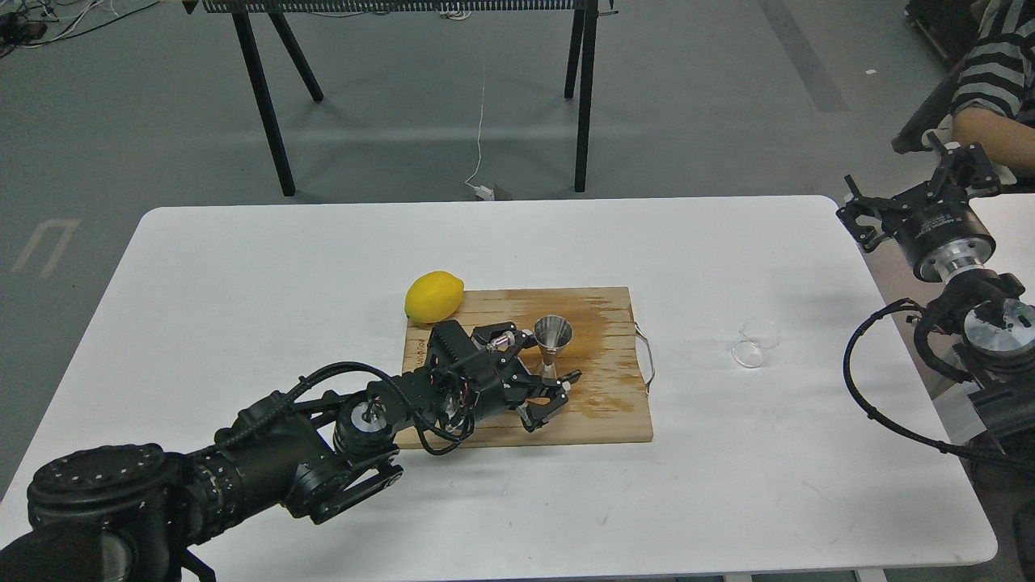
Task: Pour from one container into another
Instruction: 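Lower the jigger upright onto the board and open the left gripper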
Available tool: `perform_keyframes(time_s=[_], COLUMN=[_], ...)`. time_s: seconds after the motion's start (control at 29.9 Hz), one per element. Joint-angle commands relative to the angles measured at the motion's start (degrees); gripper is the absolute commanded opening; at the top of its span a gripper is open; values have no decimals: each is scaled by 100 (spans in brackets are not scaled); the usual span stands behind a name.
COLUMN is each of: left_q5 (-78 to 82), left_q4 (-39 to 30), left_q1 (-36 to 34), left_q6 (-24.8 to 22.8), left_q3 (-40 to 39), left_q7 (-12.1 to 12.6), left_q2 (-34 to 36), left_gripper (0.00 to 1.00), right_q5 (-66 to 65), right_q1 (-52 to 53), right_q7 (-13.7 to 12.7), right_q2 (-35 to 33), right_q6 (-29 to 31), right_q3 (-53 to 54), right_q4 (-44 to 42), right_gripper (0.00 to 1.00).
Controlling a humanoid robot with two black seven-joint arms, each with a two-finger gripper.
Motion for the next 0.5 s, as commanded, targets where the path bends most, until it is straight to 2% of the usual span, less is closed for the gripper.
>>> perform_keyframes(time_s=[0.0, 0.47], left_q5=[0, 0], left_q4=[0, 0], left_q1=[-11, -46], left_q6=[-8, -8], left_q3=[-7, -33], left_q7=[-18, -70], left_q2=[0, 0], left_gripper=[98, 99], right_q5=[0, 0], right_q1=[11, 11], right_q7=[0, 0], right_q2=[0, 0], right_q6=[3, 3], right_q3=[0, 0], right_q4=[5, 14], right_gripper=[100, 100])
